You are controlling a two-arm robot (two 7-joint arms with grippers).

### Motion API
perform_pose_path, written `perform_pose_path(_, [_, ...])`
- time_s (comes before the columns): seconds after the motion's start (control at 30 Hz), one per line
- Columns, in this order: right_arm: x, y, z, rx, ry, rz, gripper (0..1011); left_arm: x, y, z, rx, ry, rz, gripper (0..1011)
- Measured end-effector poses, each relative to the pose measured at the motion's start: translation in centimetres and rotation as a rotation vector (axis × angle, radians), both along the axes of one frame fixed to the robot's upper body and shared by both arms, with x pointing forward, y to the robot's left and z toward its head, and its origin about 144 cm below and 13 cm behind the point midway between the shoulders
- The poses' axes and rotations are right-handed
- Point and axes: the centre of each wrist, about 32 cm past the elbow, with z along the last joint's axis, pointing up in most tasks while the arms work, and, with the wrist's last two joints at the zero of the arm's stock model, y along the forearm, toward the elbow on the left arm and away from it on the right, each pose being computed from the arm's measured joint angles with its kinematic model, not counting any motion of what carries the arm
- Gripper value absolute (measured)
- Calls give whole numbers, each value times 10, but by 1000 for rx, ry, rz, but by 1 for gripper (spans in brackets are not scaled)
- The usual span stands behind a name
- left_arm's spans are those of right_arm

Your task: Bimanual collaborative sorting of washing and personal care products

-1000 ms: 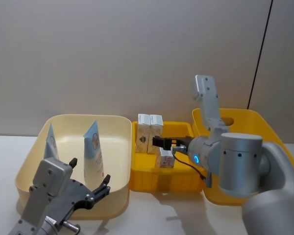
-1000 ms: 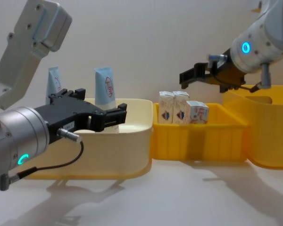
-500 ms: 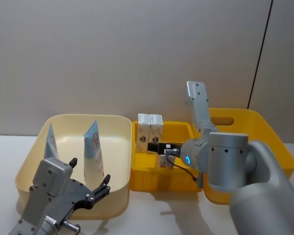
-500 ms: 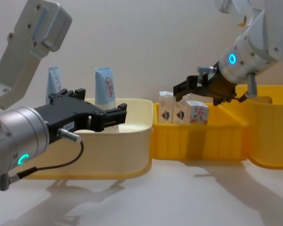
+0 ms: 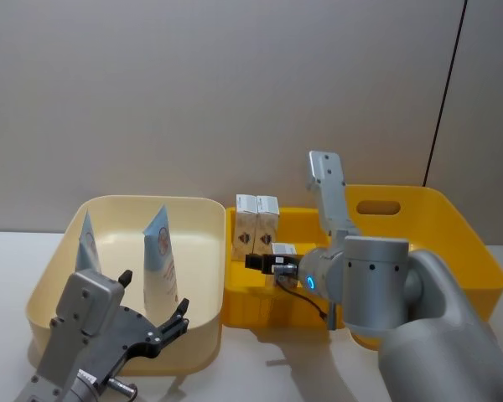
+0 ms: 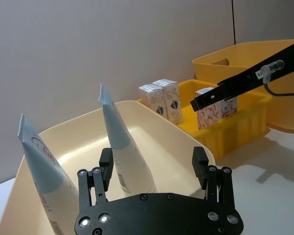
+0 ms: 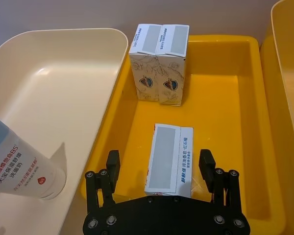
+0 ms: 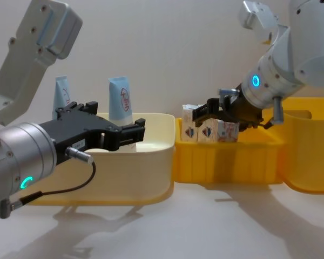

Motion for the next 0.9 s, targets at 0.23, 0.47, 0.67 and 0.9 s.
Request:
perform_pose_path(0.23, [1, 2, -4, 0, 3, 0, 979, 0, 0, 0, 0, 0, 0, 1003])
perform_pose_path(0.47, [1, 3, -6, 1, 3, 0, 820, 0, 0, 0, 0, 0, 0, 1003])
perform_pose_path(0.67, [1, 4, -7, 1, 5, 1, 628, 0, 0, 0, 0, 0, 0, 1003])
perform_pose_path(0.9, [1, 4, -8, 1, 5, 1, 464, 0, 0, 0, 0, 0, 0, 1003])
